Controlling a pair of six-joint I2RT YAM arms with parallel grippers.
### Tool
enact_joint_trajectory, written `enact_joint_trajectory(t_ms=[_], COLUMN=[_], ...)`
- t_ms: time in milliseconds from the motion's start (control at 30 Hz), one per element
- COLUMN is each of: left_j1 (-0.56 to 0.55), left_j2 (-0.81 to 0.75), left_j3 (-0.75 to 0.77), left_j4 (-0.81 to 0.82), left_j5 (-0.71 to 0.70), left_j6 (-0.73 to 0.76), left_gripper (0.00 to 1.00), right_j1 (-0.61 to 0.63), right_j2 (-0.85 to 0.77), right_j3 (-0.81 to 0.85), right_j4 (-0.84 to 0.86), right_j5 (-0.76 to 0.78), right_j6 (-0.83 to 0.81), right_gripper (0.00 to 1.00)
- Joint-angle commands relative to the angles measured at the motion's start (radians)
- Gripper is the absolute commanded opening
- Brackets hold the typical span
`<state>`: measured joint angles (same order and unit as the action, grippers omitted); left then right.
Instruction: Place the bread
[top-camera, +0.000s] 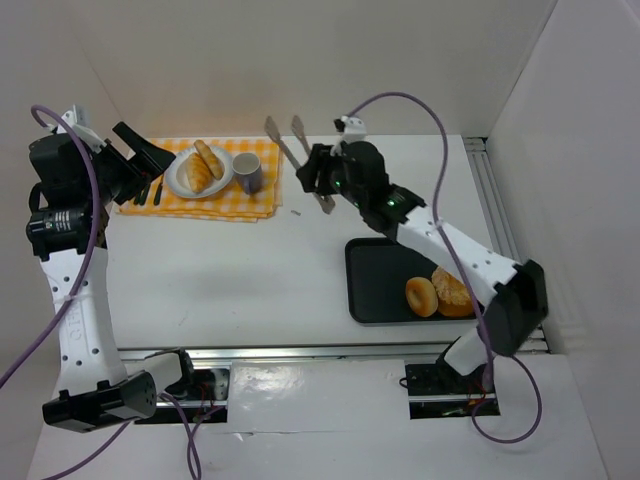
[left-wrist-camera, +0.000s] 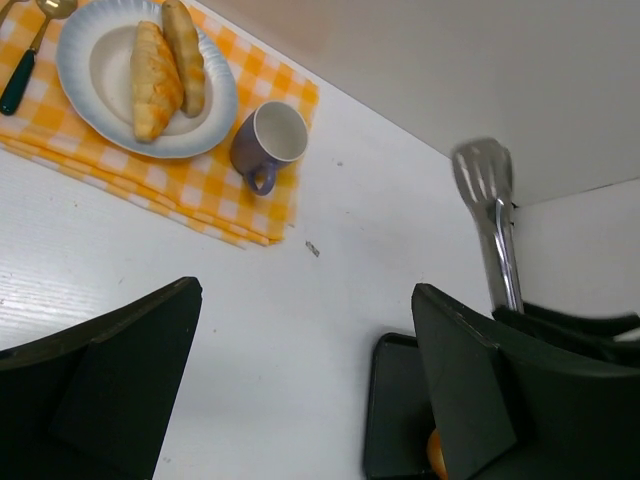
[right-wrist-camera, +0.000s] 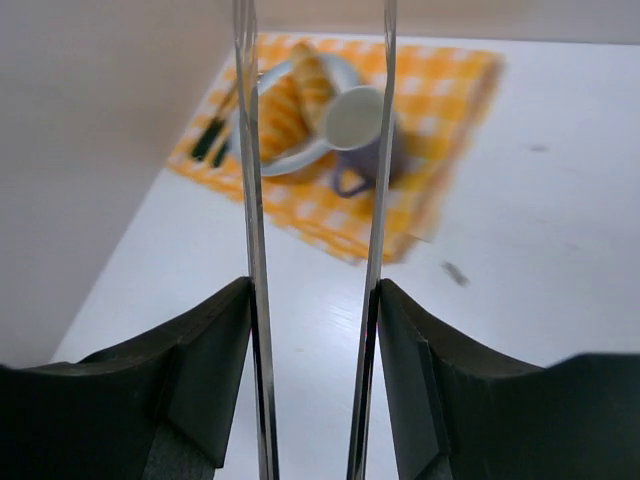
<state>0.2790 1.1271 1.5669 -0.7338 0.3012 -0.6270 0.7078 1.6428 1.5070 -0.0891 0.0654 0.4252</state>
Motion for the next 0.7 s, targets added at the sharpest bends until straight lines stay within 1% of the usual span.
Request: enact_joint_trajectory(t_ms=[0,33,67,100,133,167,200,233,333,400,467,533,667], left_j1=[0.006,0.006,-0.004,-0.004,-0.004,-0.004,-0.004,-0.004,-0.004,-0.004,-0.004,-0.004,-0.004], left_j2=[-0.024,-0.024,-0.024,-0.024,-0.024,-0.024,-0.024,-0.024,-0.024,-0.024,-0.024,-0.024,-0.024], left_j3=[-0.002,-0.002,-0.011,-0.021,-0.021,-0.031,-0.031,-0.041,-0.053,-0.053,-0.053,-0.053,-0.076], left_j4=[0.033,0.033,0.033,0.033,0.033,0.033,0.033,0.033,0.042,0.042,0.042,0.042,0.051], left_j5=[0.018,0.018,0.018,0.018,0.007,0.007,0.007,0.007,0.007,0.018,0.027,0.027,0.027], left_j6=[0.026,0.035,0.035,0.044,0.044,0.044,0.044,0.044,0.035,0.035,0.035,0.035,0.035], left_gripper=[1.0,1.0,1.0,1.0,1.0,1.0,1.0,1.0,1.0,1.0,1.0,1.0,1.0], right_j1=[0.013,0.03,0.03,0.05,0.065,0.093,0.093,0.105,0.145,0.154,0.183,0.183,0.203], right_j2=[-0.147,-0.211,-0.236,-0.259,-0.291,-0.291,-0.3,-0.288,-0.238,-0.198,-0.128,-0.065,0.015], right_j3=[-0.227,-0.275,-0.313,-0.39,-0.422,-0.477,-0.494,-0.51,-0.544,-0.544,-0.521,-0.521,-0.51], right_j4=[-0.07,-0.084,-0.122,-0.123,-0.136,-0.146,-0.146,-0.146,-0.092,-0.038,-0.028,-0.018,0.041], right_j5=[0.201,0.244,0.26,0.275,0.295,0.339,0.35,0.35,0.35,0.35,0.364,0.373,0.355], right_j6=[-0.043,-0.034,-0.017,-0.005,0.029,0.052,0.078,0.113,0.142,0.142,0.153,0.162,0.199], right_gripper=[0.59,0.59,0.59,0.59,0.6,0.6,0.6,0.6,0.6,0.6,0.6,0.6,0.6])
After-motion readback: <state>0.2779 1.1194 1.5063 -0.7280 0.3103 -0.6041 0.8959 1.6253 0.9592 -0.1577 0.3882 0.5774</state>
